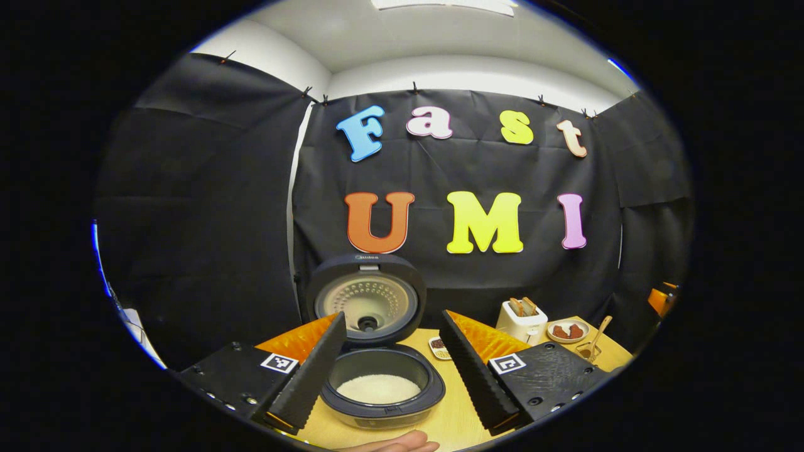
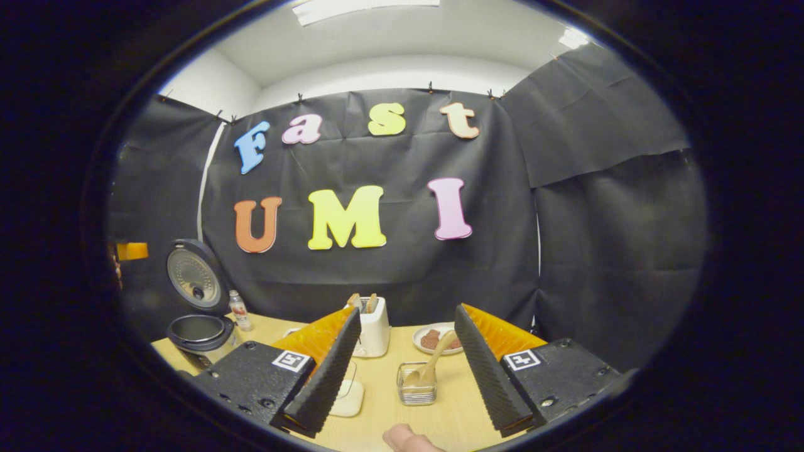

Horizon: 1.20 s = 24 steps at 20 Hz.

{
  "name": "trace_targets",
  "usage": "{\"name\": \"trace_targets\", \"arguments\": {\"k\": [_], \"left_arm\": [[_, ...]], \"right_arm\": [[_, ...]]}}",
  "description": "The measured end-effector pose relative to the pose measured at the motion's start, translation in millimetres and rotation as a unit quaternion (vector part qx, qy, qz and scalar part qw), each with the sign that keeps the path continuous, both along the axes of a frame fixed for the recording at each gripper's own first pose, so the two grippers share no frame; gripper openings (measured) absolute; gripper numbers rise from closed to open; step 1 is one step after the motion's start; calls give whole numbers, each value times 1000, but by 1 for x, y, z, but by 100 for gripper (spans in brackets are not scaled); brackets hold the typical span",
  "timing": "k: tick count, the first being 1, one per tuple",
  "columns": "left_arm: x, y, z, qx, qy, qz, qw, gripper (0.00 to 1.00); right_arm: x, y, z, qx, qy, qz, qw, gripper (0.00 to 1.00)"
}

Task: Close the left gripper, press the button to open the rice cooker; take a wooden spoon from the chopstick holder with the right hand, scoop a spoonful of rice and pour it into the rice cooker, then put the wooden spoon back into the chopstick holder.

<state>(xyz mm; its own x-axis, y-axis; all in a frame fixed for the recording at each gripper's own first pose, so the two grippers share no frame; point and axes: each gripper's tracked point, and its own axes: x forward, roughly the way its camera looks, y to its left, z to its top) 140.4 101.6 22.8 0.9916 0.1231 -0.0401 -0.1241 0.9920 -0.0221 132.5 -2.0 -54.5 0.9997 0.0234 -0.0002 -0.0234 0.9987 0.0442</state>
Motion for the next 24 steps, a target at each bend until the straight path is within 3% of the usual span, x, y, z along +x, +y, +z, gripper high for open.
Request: {"name": "trace_targets", "arguments": {"k": [2, 3, 6, 7, 9, 11, 12, 15, 16, 22, 23, 24], "left_arm": [[11, 4, 10, -17, 2, -5, 1000, 95], [16, 8, 18, -21, 0, -4, 1000, 95], [44, 21, 46, -19, -17, -2, 1000, 95], [54, 25, 52, -19, -21, -2, 1000, 94], [75, 33, 59, -23, -19, -2, 1000, 94], [100, 38, 64, -26, -21, -3, 999, 94], [112, 44, 64, -24, -19, -1, 1000, 94], [153, 70, 46, -11, 1, 25, 1000, 94], [163, 79, 42, -10, 6, 33, 999, 94], [211, 99, 26, -38, 11, 45, 998, 95], [215, 101, 19, -39, 18, 49, 998, 95], [216, 102, 15, -39, 25, 51, 998, 94]], "right_arm": [[-14, 14, -17, 15, 17, 16, 1000, 92], [-19, 20, -27, 21, 28, 24, 999, 100], [-30, 39, -36, 23, 40, 52, 998, 92], [-32, 43, -37, 19, 43, 59, 997, 97], [-35, 47, -32, 9, 40, 65, 997, 92], [-39, 46, -25, 2, 31, 64, 997, 97], [-41, 46, -23, -3, 26, 63, 998, 92], [-46, 43, -14, -8, 13, 63, 998, 92], [-47, 44, -11, -8, 8, 63, 998, 97], [-47, 32, -9, -11, -3, 56, 998, 97], [-45, 32, -11, -10, -1, 55, 998, 92], [-45, 31, -13, -10, 1, 55, 998, 97]]}}
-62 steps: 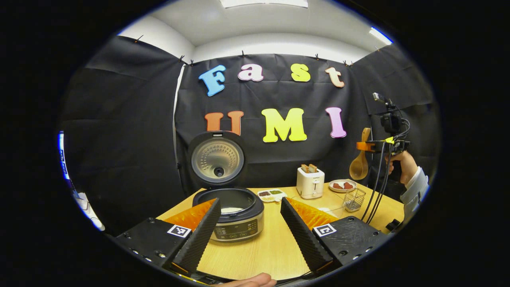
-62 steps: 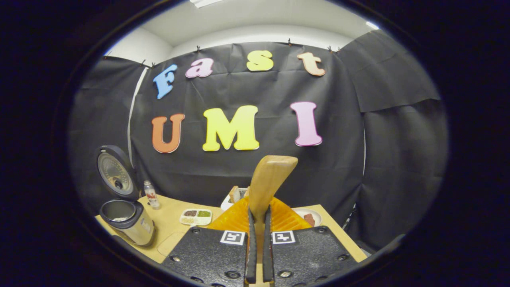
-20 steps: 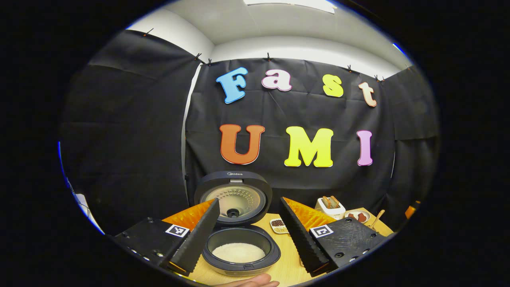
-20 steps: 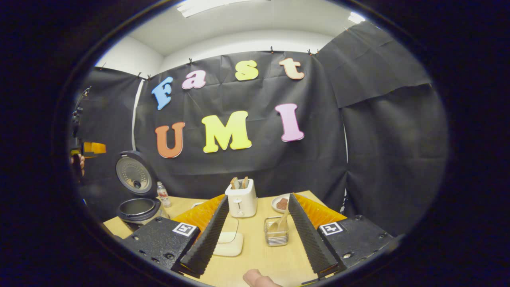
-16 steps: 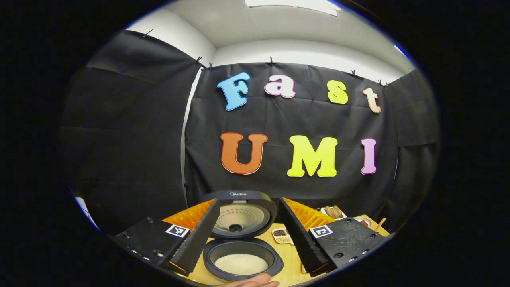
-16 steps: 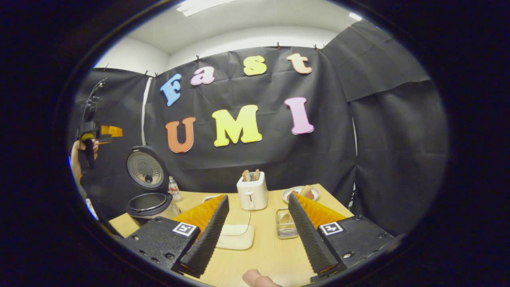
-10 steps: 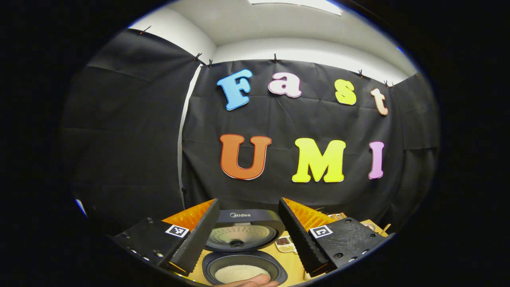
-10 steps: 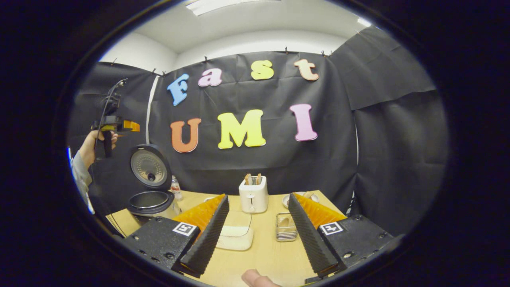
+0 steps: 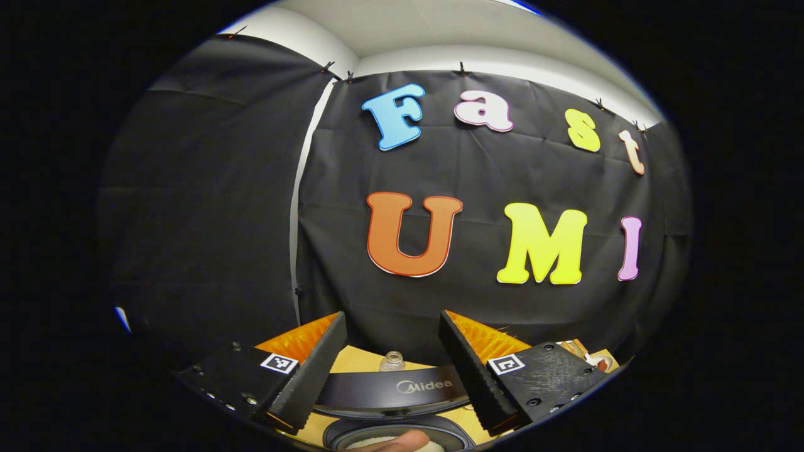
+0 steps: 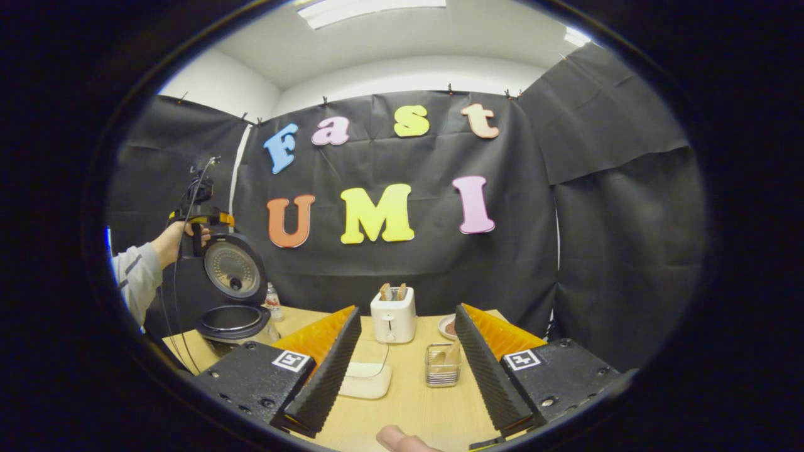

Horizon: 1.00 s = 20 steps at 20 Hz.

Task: Close the left gripper, press the button to open the rice cooker; take a wooden spoon from the chopstick holder with the right hand, scoop a spoonful of rice and pour it into the rice cooker, then put the wooden spoon back into the chopstick holder.

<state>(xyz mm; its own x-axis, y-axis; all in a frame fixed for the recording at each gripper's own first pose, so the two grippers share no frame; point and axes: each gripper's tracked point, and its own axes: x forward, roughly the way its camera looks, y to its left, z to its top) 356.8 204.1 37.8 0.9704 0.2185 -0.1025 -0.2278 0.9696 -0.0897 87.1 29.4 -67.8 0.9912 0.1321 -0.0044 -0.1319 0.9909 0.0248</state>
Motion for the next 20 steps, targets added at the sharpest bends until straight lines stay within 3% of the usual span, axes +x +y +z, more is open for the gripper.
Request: {"name": "trace_targets", "arguments": {"k": [1, 3, 5, 6, 7, 8, 11, 16, 17, 18, 20], "left_arm": [[1, 4, -1, 5, -1, 6, 1000, 94], [5, 1, -11, 7, 13, -1, 1000, 94], [2, 1, -14, 21, 17, -3, 1000, 95], [2, -3, -15, 20, 25, -12, 999, 98], [0, -5, -16, 15, 32, -15, 999, 84], [0, -9, -17, 9, 39, -21, 999, 95], [-11, -20, -25, 1, 55, -20, 998, 95], [-40, -37, -34, 2, 57, -27, 998, 95], [-46, -38, -38, 5, 59, -29, 998, 100], [-51, -41, -41, 2, 64, -30, 998, 95], [-62, -52, -52, -2, 79, -36, 996, 95]], "right_arm": [[0, 0, -2, 0, 1, -1, 1000, 92], [-1, 1, -5, -3, 5, 0, 1000, 97], [0, 1, -1, 8, -3, -3, 1000, 92], [1, 1, -3, 13, -4, -3, 1000, 97], [-1, 1, -3, 15, -5, -4, 1000, 97], [-1, 1, -3, 19, -6, -5, 1000, 97], [-4, 3, -5, 18, -5, -2, 1000, 100], [-9, 11, -8, 19, -2, 10, 1000, 97], [-9, 12, -8, 21, -1, 12, 1000, 92], [-9, 12, -10, 22, 1, 12, 1000, 92], [-9, 14, -13, 27, 5, 12, 1000, 97]]}}
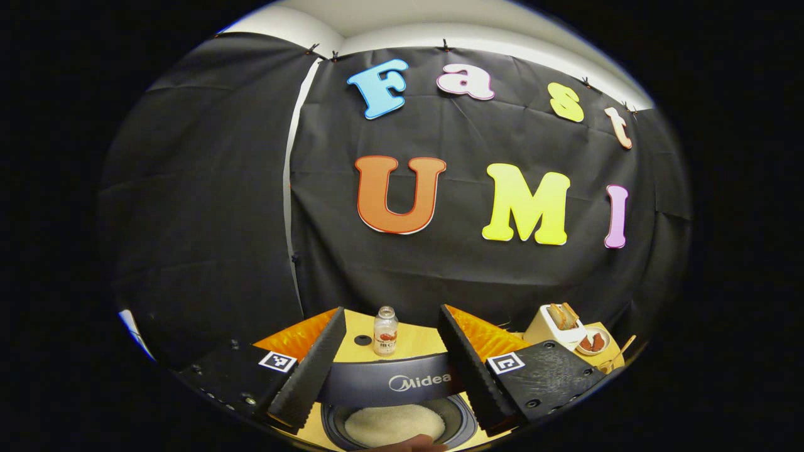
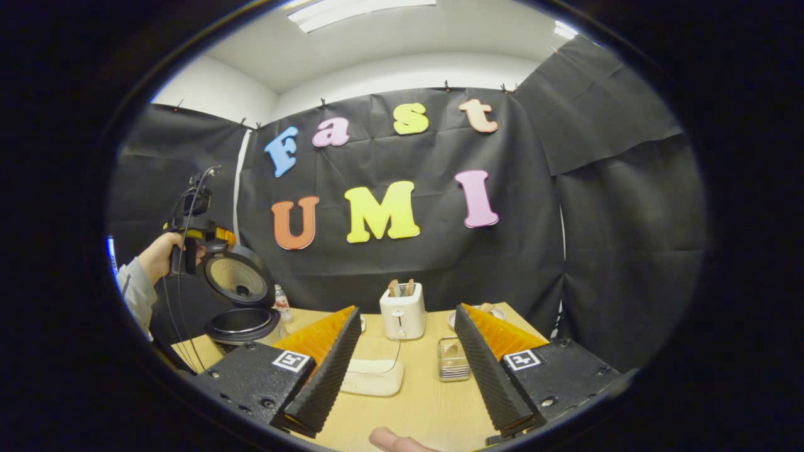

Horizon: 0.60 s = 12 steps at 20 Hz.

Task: Close the left gripper, press the button to open the rice cooker; take a wooden spoon from the chopstick holder with the right hand, scoop a spoonful of rice and pour it into the rice cooker, then put the wooden spoon back into the chopstick holder.

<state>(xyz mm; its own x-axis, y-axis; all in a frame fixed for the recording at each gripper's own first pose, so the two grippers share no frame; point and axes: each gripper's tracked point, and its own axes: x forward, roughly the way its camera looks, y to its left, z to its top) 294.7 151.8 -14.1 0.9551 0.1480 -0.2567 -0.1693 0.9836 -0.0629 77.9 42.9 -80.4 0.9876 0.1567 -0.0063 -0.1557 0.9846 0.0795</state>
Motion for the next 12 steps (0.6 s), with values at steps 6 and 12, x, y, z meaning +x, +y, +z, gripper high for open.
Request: {"name": "trace_targets", "arguments": {"k": [6, 12], "left_arm": [[-37, -18, -32, 11, 20, -4, 1000, 95], [-64, -33, -80, -8, 48, -8, 999, 95]], "right_arm": [[-3, 11, -11, -1, 15, 12, 1000, 96], [-5, 23, -19, -11, 21, 25, 999, 97]]}}
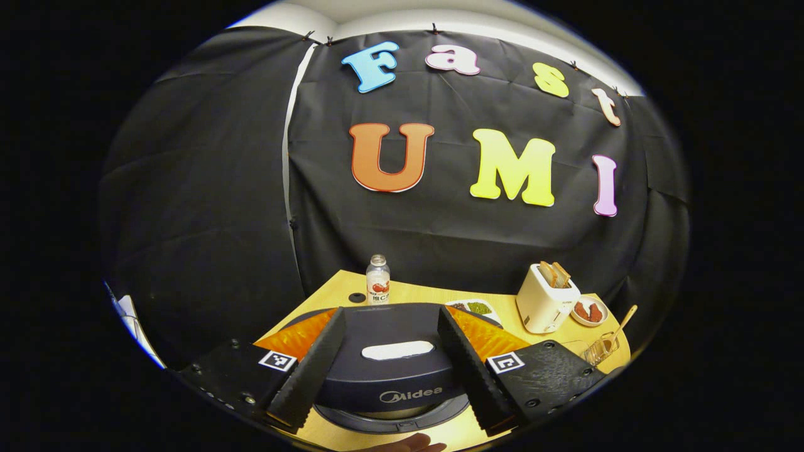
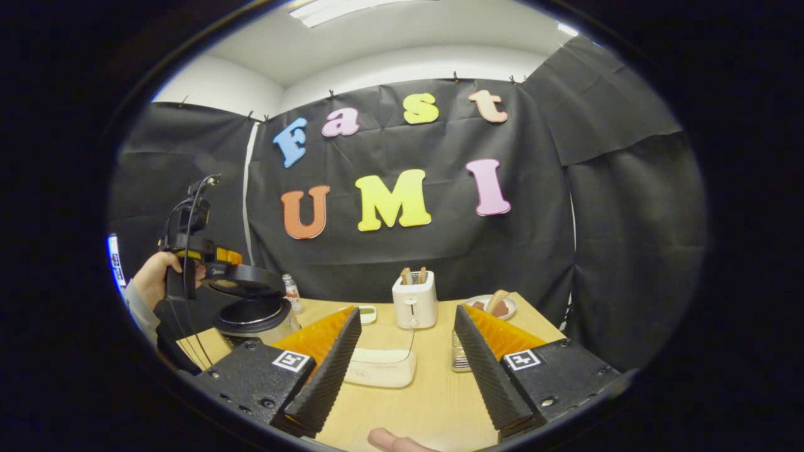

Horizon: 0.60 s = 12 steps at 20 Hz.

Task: Close the left gripper, press the button to open the rice cooker; take a wooden spoon from the chopstick holder with the right hand, scoop a spoonful of rice and pour it into the rice cooker, then put the wooden spoon back into the chopstick holder.

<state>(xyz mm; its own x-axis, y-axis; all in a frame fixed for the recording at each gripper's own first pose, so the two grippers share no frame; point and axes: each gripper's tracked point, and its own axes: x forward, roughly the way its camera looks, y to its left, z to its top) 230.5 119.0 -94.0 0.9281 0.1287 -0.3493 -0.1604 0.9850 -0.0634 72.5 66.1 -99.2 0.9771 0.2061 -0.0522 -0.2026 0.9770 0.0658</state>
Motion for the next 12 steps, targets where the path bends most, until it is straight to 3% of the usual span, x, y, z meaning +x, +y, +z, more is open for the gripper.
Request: {"name": "trace_targets", "arguments": {"k": [3, 4, 5, 6, 7, 8, 12], "left_arm": [[-8, -2, -28, 2, 12, 2, 1000, 95], [-10, -3, -35, 7, 11, 3, 1000, 95], [-10, -3, -39, 15, 8, 2, 1000, 96], [-12, -4, -41, 19, 4, 4, 1000, 96], [-13, -4, -43, 21, 3, 6, 1000, 95], [-16, -5, -47, 21, 3, 8, 1000, 95], [-24, -7, -65, 26, 14, 18, 999, 96]], "right_arm": [[1, 4, -6, -4, 6, 2, 1000, 97], [1, 6, -7, -5, 7, 4, 1000, 92], [0, 8, -7, -7, 9, 5, 1000, 100], [1, 9, -9, -9, 11, 6, 1000, 92], [1, 11, -10, -11, 11, 7, 1000, 100], [2, 13, -12, -13, 13, 8, 1000, 92], [6, 18, -19, -19, 19, 12, 1000, 92]]}}
